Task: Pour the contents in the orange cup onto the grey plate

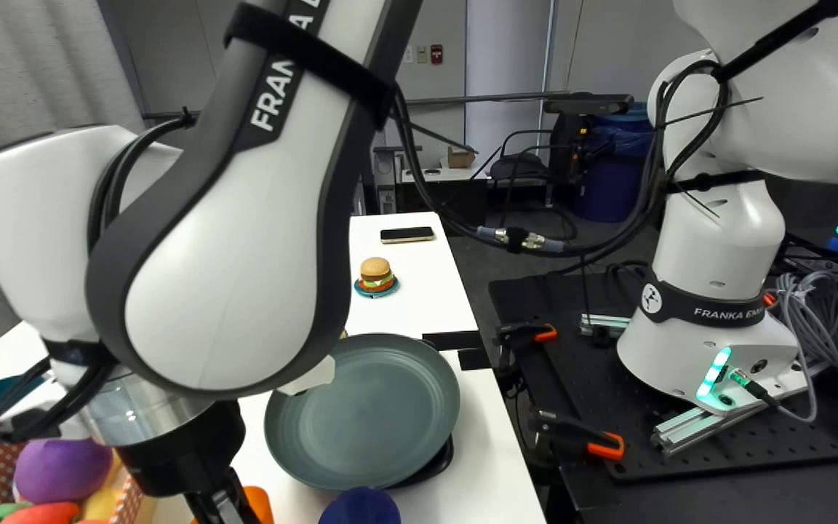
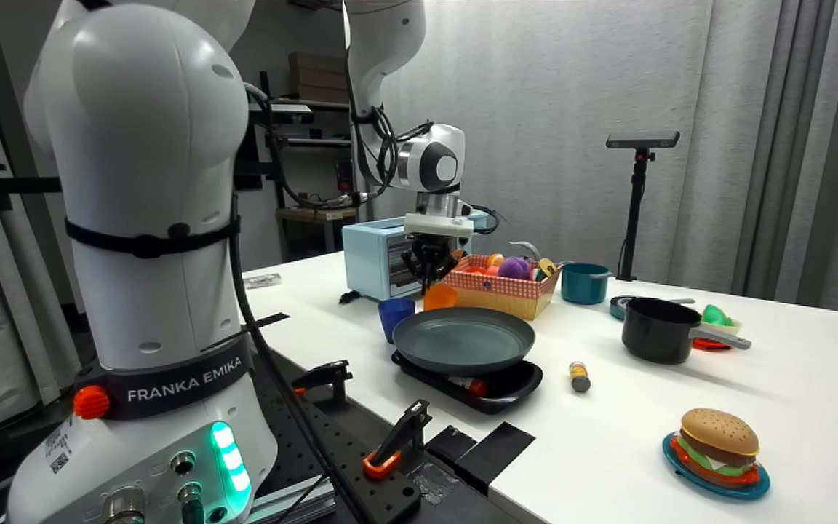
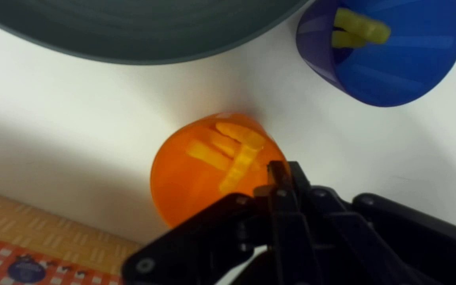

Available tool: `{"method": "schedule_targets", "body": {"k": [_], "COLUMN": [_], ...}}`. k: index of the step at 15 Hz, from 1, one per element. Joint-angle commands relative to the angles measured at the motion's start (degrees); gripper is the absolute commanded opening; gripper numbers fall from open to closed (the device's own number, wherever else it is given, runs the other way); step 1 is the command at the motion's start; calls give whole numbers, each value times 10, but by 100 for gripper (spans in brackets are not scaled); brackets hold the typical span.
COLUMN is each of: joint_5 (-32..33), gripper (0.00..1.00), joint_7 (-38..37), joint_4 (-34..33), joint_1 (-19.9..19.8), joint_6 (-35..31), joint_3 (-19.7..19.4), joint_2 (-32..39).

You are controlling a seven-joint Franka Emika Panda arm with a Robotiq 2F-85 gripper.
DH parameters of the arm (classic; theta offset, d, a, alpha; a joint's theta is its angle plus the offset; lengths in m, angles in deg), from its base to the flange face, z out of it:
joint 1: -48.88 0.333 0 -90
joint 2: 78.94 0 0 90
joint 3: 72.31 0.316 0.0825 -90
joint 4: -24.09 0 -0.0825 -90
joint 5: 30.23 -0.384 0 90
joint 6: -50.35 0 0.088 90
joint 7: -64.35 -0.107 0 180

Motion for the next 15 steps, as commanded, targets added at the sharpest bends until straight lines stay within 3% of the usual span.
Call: {"method": "schedule_targets", "body": {"k": [1,7,15], "joint_5": [-12,-13,-15], "gripper": [1,1,1], "joint_7": [3,0,-5], "joint_4": [21,63,173], "joint_1": [-16,-19,-4], "joint_6": [-35,-73,-100], "joint_3": [15,26,28], "joint_2": [-22,-67,-199]}}
